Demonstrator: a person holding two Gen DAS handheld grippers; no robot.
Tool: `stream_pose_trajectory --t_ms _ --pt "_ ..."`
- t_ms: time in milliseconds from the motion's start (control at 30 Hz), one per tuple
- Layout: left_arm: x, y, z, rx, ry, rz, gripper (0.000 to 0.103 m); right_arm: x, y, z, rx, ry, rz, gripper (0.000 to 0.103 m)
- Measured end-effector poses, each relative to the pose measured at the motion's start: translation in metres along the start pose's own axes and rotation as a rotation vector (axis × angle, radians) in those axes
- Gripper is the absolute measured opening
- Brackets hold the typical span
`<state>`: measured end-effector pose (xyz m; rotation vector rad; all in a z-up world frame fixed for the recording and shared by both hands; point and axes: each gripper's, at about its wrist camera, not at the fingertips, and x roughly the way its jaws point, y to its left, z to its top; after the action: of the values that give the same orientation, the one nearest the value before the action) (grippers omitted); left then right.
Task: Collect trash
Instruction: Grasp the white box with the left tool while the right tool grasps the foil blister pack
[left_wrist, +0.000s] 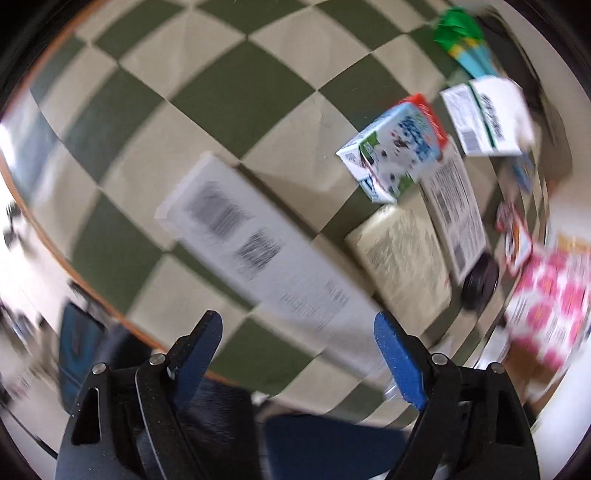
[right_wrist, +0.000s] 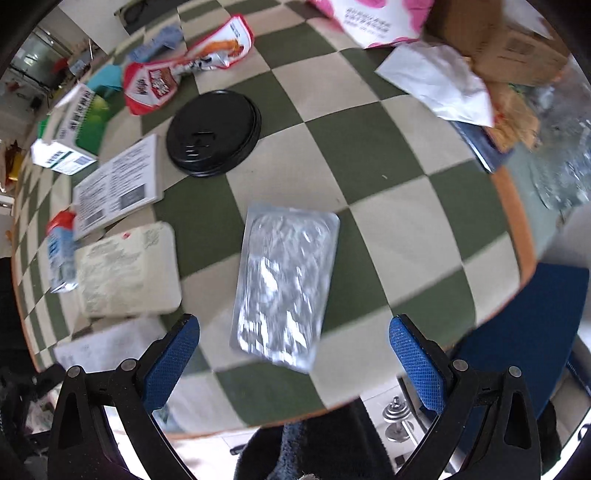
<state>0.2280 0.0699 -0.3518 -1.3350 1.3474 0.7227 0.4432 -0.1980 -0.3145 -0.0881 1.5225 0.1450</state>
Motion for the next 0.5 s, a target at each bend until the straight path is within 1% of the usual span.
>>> stream_pose_trajectory --t_ms 33,67,100,167,200,233,267,367,400,433,467,500 --pt "0.005 -0.002 0.004 -0.026 -0.002 -0.004 0.082 0.006 0.002 0.005 -0.007 0.002 -0.006 0.103" --pt "0.010 -0.003 0.008 -0.061 -0.004 0.001 0.077 0.009 0.004 0.008 -0.012 0.002 -0.009 0.103" --pt "0.014 -0.003 0.010 -0.075 -0.006 0.012 0.063 0.015 0.006 0.012 -0.018 0.004 -0.016 0.103" --pt "0.015 -0.006 0.009 -0.061 -0.011 0.013 0.063 0.026 0.009 0.015 -0.034 0.019 -0.027 0.103" --pt "0.014 -0.009 0.007 -0.017 -0.013 0.041 0.061 0.031 0.010 0.016 -0.039 0.030 -0.033 0.103" --pt "0.013 -0.014 0.006 0.051 -0.021 0.078 0.060 0.035 0.010 0.016 -0.042 0.042 -0.032 0.102" --pt "0.010 -0.020 0.002 0.134 -0.040 0.131 0.059 0.041 0.010 0.015 -0.047 0.051 -0.030 0.100" --pt "0.004 -0.040 -0.011 0.437 -0.114 0.328 0.056 0.054 0.010 0.011 -0.061 0.078 -0.033 0.085" --pt "0.004 -0.049 -0.016 0.551 -0.150 0.395 0.055 0.056 0.012 0.008 -0.086 0.071 -0.050 0.082" --pt "0.006 -0.056 -0.019 0.647 -0.167 0.448 0.055 0.057 0.016 0.007 -0.110 0.058 -0.062 0.076" --pt "0.009 -0.059 -0.020 0.689 -0.168 0.480 0.055 0.058 0.019 0.005 -0.140 0.042 -0.062 0.072" --pt "0.014 -0.061 -0.017 0.699 -0.158 0.501 0.056 0.058 0.024 0.002 -0.183 0.031 -0.069 0.071"
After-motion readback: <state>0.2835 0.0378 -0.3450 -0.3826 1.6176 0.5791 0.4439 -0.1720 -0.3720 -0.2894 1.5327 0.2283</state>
